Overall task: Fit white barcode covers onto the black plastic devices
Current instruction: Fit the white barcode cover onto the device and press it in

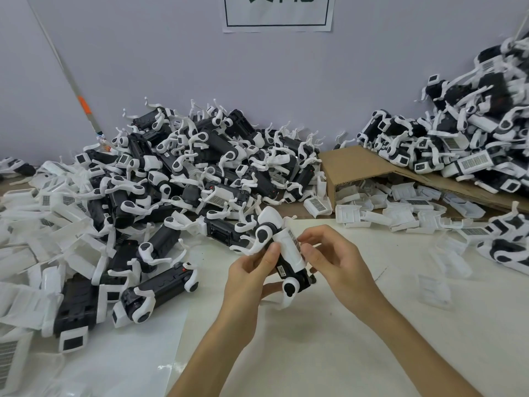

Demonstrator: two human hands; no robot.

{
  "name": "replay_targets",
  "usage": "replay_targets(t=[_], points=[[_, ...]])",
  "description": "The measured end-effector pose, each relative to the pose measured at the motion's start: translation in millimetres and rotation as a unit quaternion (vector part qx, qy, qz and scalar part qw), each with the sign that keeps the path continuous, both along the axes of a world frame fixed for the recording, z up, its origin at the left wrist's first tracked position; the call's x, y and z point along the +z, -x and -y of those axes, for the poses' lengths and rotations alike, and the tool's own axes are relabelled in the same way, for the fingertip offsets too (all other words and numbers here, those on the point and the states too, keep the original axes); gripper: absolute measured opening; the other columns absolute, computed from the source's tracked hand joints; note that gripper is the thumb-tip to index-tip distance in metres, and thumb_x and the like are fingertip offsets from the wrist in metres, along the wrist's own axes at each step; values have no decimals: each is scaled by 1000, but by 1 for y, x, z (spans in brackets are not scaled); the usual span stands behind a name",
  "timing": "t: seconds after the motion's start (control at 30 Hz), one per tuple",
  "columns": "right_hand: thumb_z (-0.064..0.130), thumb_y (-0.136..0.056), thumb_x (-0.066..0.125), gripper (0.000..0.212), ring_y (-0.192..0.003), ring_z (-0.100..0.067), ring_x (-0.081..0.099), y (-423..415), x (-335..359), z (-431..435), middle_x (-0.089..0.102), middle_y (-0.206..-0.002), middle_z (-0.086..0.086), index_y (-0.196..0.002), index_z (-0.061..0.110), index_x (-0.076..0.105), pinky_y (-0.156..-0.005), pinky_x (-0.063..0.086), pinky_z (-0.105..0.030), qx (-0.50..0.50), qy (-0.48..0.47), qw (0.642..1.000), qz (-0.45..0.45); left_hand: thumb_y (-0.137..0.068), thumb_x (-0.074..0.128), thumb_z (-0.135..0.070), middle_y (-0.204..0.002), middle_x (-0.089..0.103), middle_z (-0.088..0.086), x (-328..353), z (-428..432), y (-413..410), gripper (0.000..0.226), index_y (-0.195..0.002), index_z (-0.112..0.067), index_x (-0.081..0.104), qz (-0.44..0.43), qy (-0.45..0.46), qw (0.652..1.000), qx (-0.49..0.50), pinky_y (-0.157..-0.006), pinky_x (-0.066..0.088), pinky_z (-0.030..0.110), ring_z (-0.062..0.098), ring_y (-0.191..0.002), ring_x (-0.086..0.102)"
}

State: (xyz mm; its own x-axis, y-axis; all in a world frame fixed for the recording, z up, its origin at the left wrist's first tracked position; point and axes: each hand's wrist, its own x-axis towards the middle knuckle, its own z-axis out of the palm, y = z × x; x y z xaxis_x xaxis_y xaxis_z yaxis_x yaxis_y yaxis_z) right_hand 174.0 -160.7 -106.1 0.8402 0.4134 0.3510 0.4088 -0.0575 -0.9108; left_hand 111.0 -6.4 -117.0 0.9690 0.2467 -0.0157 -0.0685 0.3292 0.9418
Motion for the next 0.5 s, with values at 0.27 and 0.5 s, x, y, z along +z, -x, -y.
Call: replay_targets(t=[0.27,0.5], points=[[13,-90,73,17,-76,-7,64,0,0,2,67,-82,14,-98,25,65,-68,51,-22,10,15,1000,-14,-82,49,-65,-109,77,-6,-3,6,1,54,-119,-31,69,-7,-57,998,-6,-67,53,17,10,-103,72],[30,-76,85,31,-86,-10,66,1,6,4,70,-90,10,-100,24,66,-76,55,-32,13,20,1000,-11,-82,68,-50,-117,74,-7,-2,3,1,48,-125,-28,63,18,-120,989,-84,-82,56,23,11,-109,70]])
